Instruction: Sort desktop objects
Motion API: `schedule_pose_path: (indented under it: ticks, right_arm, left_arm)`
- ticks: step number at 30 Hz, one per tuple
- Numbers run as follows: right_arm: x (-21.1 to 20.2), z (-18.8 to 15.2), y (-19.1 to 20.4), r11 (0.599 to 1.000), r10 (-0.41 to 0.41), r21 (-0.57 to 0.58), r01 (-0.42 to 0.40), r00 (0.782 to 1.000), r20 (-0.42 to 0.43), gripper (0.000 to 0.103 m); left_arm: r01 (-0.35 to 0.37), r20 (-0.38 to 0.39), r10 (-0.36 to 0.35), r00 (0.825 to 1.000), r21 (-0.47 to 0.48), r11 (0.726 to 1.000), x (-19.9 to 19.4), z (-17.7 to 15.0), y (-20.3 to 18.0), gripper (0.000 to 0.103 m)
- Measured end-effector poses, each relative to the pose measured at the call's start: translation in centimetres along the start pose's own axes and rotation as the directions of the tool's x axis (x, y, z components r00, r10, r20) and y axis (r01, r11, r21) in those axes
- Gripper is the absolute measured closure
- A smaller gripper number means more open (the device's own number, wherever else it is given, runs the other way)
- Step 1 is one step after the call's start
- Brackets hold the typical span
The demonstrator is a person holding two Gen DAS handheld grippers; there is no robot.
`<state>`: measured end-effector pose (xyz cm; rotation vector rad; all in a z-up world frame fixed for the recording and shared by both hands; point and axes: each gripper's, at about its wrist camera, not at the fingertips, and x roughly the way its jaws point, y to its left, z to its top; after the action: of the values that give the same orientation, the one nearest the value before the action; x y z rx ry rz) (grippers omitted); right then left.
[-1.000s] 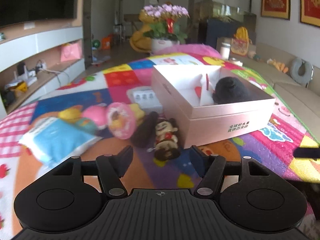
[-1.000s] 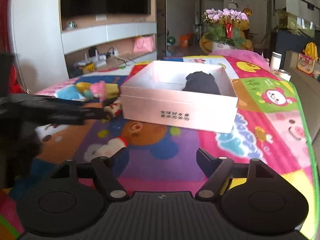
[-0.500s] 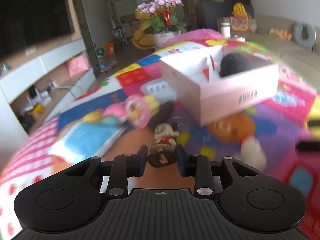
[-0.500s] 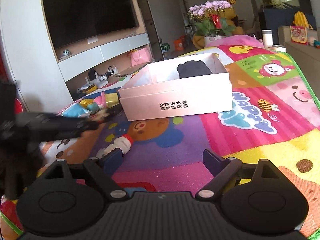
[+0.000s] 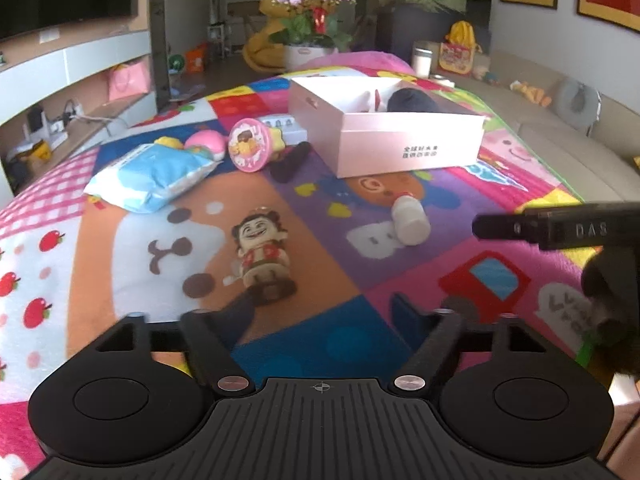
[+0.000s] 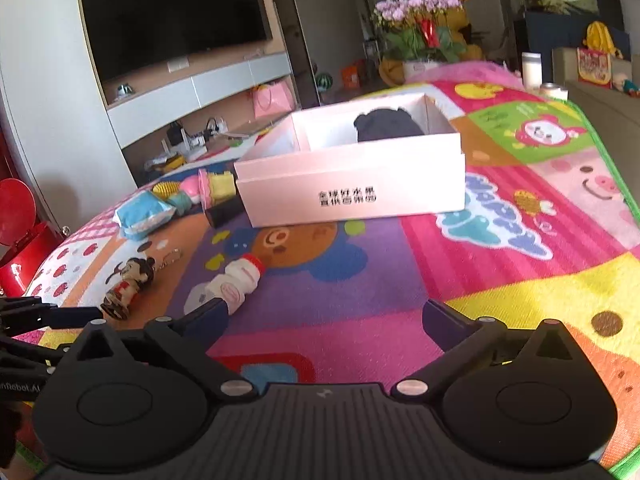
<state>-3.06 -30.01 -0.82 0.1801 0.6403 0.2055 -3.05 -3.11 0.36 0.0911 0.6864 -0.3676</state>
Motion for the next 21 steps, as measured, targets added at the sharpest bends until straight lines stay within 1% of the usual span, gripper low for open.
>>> schedule_pose_path:
  ticks: [1,3,4,5,7,9,11,15,16,17,18,19,20,21]
  right_arm:
    - [0.2,0.0,-0.1,1.000,0.004,0.004,-0.004,1.000,-0.015,0.000]
    - [0.5,0.0,-0.2,1.000,0.005,0.012,-0.004,0.999,-0.034,0.000]
    - [0.4,0.0,-0.1,1.000,0.004,0.010,-0.003,0.999,-0.035,0.000]
    - [0.5,-0.1,-0.1,1.000,0.001,0.006,-0.001,0.999,-0.037,0.000]
    - [0.5,-0.1,0.1,1.000,-0.006,-0.005,0.006,0.999,-0.046,0.000]
    - [0.6,-0.1,0.3,1.000,-0.015,-0.021,0.013,0.998,-0.059,0.000]
    - [0.8,0.0,0.6,0.998,-0.020,-0.061,0.015,0.996,-0.082,0.000]
    - [1.4,0.2,1.9,0.977,-0.053,-0.210,0.024,0.990,-0.132,0.000]
    - [1.4,0.4,2.1,0.975,-0.023,-0.223,-0.008,0.990,-0.139,0.000]
    - [1.3,0.6,2.2,0.975,0.011,-0.219,-0.038,0.992,-0.124,0.000]
    - [1.0,1.0,2.5,0.973,0.040,-0.224,-0.060,0.995,-0.093,0.000]
    - [0.7,1.4,3.1,0.964,0.065,-0.254,-0.080,0.996,-0.069,0.000]
    - [0.7,1.7,3.7,0.951,0.089,-0.292,-0.102,0.994,-0.056,0.002]
    - [0.7,2.0,4.4,0.935,0.116,-0.332,-0.124,0.992,-0.045,0.010]
  left_arm:
    - [-0.013,0.009,0.013,1.000,-0.018,1.000,0.2,0.1,0.0,0.006]
    - [-0.026,0.020,0.027,0.999,-0.051,0.998,0.3,0.3,0.2,0.006]
    - [-0.030,0.015,0.031,0.999,-0.061,0.998,0.5,0.3,0.2,0.004]
    - [-0.042,0.006,0.042,0.999,-0.066,0.997,0.7,0.3,0.2,0.000]
    - [-0.075,-0.019,0.074,0.997,-0.068,0.995,1.1,0.2,0.3,0.000]
    - [-0.074,-0.044,0.070,0.997,-0.082,0.994,1.3,-0.2,0.7,0.000]
    - [-0.068,-0.031,0.065,0.997,-0.103,0.992,0.9,-0.5,1.2,0.000]
    - [-0.056,-0.021,0.054,0.998,-0.137,0.989,0.5,-0.9,1.6,0.000]
    - [-0.057,-0.023,0.054,0.998,-0.142,0.988,0.5,-0.9,1.6,0.000]
    - [-0.057,-0.025,0.054,0.998,-0.144,0.988,0.5,-0.8,1.6,0.000]
    - [-0.057,-0.029,0.054,0.998,-0.142,0.988,0.5,-0.8,1.6,0.000]
    - [-0.057,-0.036,0.053,0.998,-0.136,0.989,0.5,-0.7,1.5,0.000]
    - [-0.058,-0.043,0.053,0.998,-0.125,0.990,0.5,-0.7,1.4,0.000]
    - [-0.059,-0.049,0.054,0.997,-0.108,0.992,0.5,-0.7,1.3,0.000]
